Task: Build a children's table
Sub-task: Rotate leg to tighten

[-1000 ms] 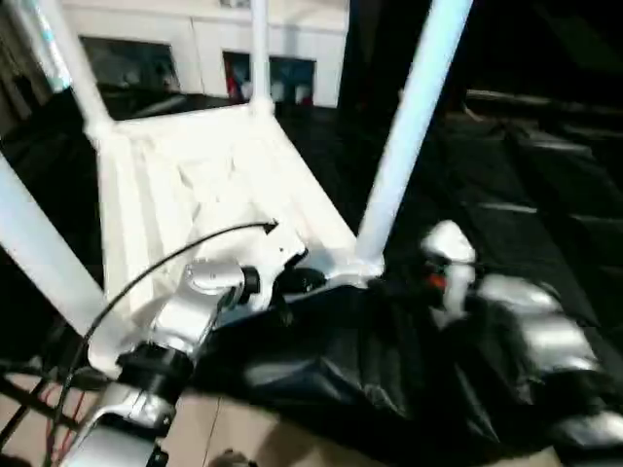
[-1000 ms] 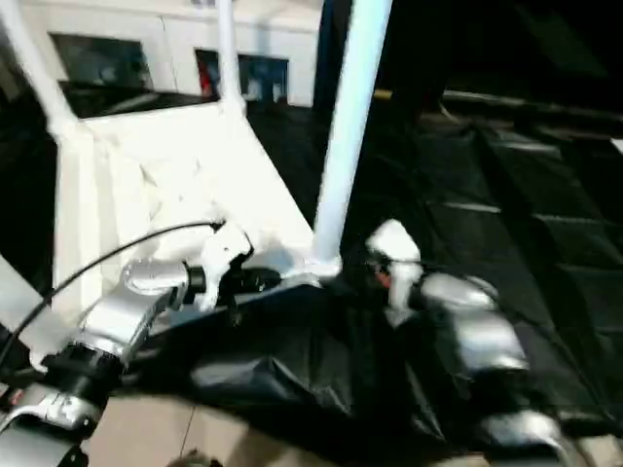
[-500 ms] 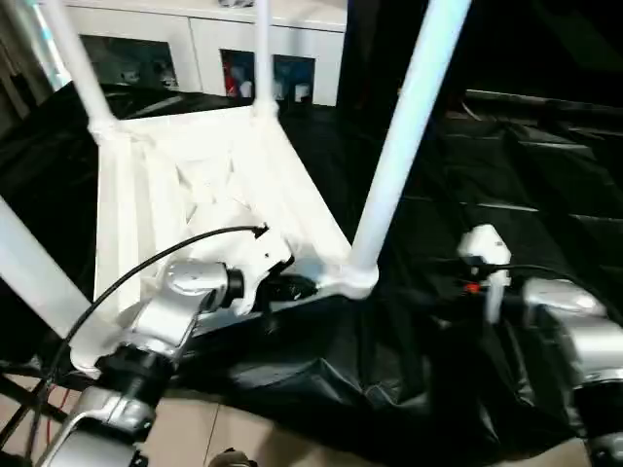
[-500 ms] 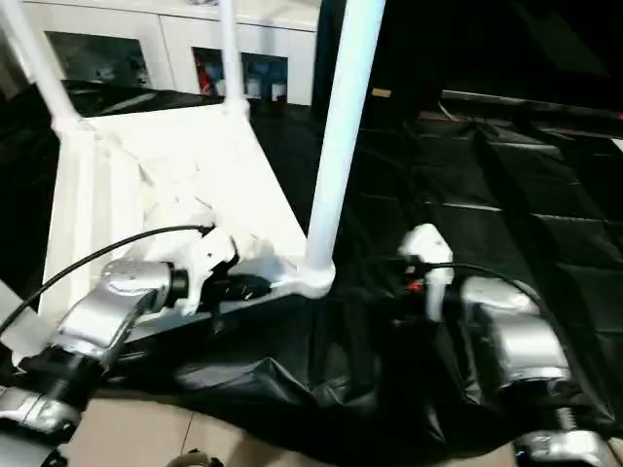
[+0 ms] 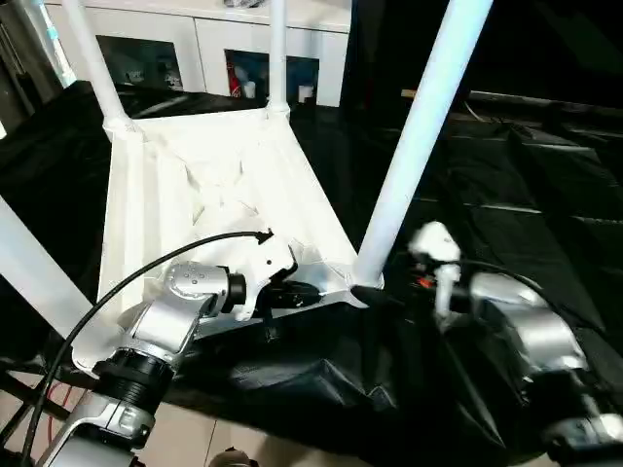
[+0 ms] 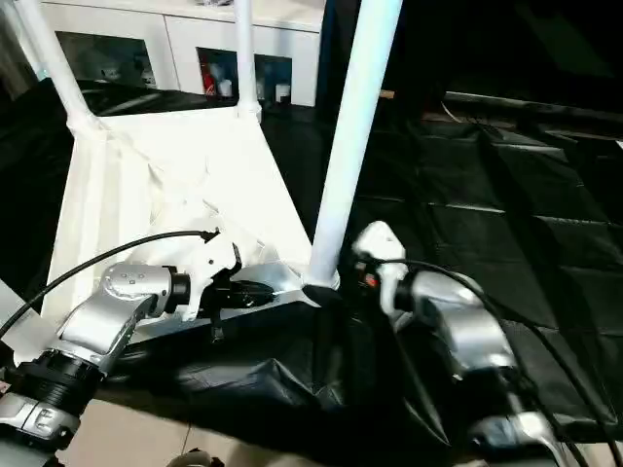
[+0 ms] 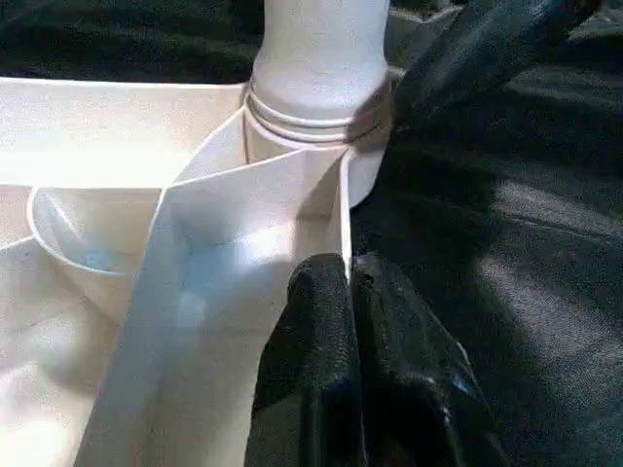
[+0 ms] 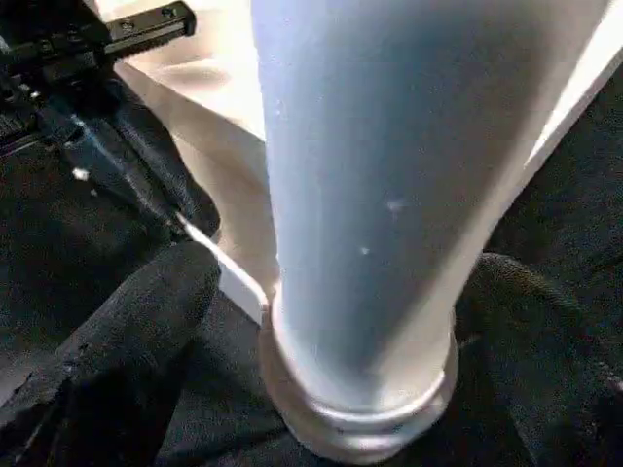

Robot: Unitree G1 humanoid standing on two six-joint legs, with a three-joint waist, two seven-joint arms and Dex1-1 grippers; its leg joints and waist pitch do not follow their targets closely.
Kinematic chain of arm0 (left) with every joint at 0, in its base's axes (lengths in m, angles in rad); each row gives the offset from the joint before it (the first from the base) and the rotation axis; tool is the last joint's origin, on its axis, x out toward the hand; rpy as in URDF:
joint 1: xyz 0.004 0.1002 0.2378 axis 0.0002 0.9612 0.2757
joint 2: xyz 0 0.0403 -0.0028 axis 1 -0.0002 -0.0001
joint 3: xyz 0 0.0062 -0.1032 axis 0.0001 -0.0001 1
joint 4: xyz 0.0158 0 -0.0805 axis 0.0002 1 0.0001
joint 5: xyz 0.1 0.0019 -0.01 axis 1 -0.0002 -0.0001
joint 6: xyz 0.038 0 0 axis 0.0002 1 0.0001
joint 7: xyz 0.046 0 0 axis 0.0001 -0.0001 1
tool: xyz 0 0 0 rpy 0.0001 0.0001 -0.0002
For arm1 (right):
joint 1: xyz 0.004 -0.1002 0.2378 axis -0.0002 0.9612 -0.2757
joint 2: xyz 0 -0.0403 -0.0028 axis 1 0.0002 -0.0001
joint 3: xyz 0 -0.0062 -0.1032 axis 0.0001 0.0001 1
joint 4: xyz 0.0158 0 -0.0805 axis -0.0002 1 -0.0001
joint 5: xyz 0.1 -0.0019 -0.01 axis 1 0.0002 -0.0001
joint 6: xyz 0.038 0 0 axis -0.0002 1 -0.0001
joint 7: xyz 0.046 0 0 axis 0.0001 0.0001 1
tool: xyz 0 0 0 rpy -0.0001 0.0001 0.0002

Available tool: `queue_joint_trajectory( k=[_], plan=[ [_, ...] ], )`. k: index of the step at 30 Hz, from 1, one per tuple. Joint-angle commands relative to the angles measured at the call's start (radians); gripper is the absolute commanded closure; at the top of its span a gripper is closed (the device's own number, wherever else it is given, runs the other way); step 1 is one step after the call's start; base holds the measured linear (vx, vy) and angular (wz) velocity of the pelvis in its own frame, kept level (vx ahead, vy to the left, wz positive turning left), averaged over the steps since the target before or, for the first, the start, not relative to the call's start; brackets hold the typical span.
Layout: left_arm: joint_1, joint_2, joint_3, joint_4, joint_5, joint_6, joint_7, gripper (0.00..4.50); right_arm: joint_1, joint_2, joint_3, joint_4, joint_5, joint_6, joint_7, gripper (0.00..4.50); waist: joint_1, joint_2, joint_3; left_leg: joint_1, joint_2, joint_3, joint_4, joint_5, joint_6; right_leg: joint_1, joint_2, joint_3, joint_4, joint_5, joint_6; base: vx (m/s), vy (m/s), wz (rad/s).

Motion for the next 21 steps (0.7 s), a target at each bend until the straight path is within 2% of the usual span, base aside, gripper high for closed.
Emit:
queue_joint_trajectory(
  k=[1, 14, 18, 19, 21],
  plan=[
    [0.007, -0.012, -0.025, -0.044, -0.031, -0.009, -0.033, 4.50, -0.019, 0.003, 0.001, 0.025, -0.011, -0.022, -0.012, 0.34, -0.003, 0.002, -0.067, 0.011, 0.042, -0.009, -0.056, -0.149, 0.044, 0.048, -0.085, 0.051, -0.062, -0.082, -0.224, 0.000, 0.000, 0.00],
    [0.007, 0.027, -0.055, -0.045, -0.010, 0.004, -0.067, 4.50, -0.055, 0.011, 0.020, 0.103, -0.010, -0.059, 0.021, 1.55, -0.004, 0.003, -0.069, 0.010, 0.042, -0.007, -0.053, -0.133, 0.053, 0.049, -0.082, 0.050, -0.057, -0.054, -0.230, 0.000, 0.000, 0.00],
    [-0.001, 0.052, -0.082, -0.036, 0.010, 0.021, -0.088, 4.50, -0.053, 0.022, 0.027, 0.116, -0.003, -0.065, 0.029, 1.82, -0.006, 0.002, -0.067, 0.011, 0.042, -0.008, -0.055, -0.158, 0.042, 0.049, -0.082, 0.050, -0.060, -0.093, -0.222, 0.000, 0.000, 0.00],
    [-0.001, 0.052, -0.082, -0.035, 0.012, 0.023, -0.086, 4.50, -0.044, 0.027, 0.029, 0.109, -0.002, -0.060, 0.024, 1.85, -0.006, 0.007, -0.066, 0.012, 0.041, -0.008, -0.055, -0.164, 0.038, 0.048, -0.083, 0.051, -0.062, -0.102, -0.220, 0.000, 0.000, 0.00],
    [-0.007, 0.045, -0.077, -0.029, 0.014, 0.032, -0.066, 4.50, -0.025, 0.048, 0.031, 0.098, -0.007, -0.048, -0.013, 1.87, -0.007, 0.005, -0.065, 0.012, 0.042, -0.008, -0.057, -0.171, 0.033, 0.048, -0.083, 0.051, -0.063, -0.112, -0.218, 0.000, 0.000, 0.00]
  ],
)
